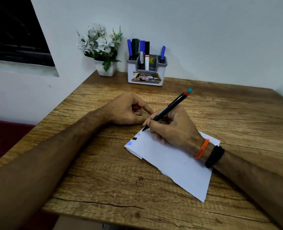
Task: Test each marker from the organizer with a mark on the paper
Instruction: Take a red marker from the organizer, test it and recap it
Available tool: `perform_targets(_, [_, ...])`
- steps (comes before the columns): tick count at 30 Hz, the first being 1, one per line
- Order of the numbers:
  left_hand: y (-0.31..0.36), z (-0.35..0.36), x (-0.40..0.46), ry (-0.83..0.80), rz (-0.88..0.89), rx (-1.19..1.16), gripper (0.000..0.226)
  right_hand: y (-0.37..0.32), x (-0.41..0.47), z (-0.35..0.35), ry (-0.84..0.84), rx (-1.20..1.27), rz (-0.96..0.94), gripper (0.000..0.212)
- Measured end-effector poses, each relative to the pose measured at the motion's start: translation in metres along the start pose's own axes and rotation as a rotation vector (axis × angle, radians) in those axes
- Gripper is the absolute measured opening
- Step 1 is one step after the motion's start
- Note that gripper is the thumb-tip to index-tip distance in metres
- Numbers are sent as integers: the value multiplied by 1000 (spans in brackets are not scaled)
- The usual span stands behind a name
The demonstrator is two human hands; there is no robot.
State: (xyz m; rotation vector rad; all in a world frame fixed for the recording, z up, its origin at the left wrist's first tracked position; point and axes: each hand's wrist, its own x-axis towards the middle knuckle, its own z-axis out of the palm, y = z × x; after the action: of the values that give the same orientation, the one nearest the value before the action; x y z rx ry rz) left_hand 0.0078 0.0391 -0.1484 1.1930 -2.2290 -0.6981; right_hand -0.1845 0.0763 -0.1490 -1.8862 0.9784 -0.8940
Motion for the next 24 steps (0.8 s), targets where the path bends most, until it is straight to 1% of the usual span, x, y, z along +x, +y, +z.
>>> perform_targets(3, [0, -1, 0, 1, -5, -16, 29, 1, 0, -1, 2, -17, -13, 14])
perform_targets(7, [0, 0, -1, 12, -23, 1, 25, 1, -2, 0, 0, -29, -29, 14])
perform_targets(15, [3, -2, -2, 13, -26, 34, 27, 3, -1, 0, -4, -75, -41, 14])
perform_targets(19, [4, -2, -2, 11, -25, 37, 25, 4, -2, 2, 4, -160, -87, 13])
perform_targets(24, [5, -3, -2, 6, -27, 35, 26, 5, -1, 1, 38, -142, -61, 10])
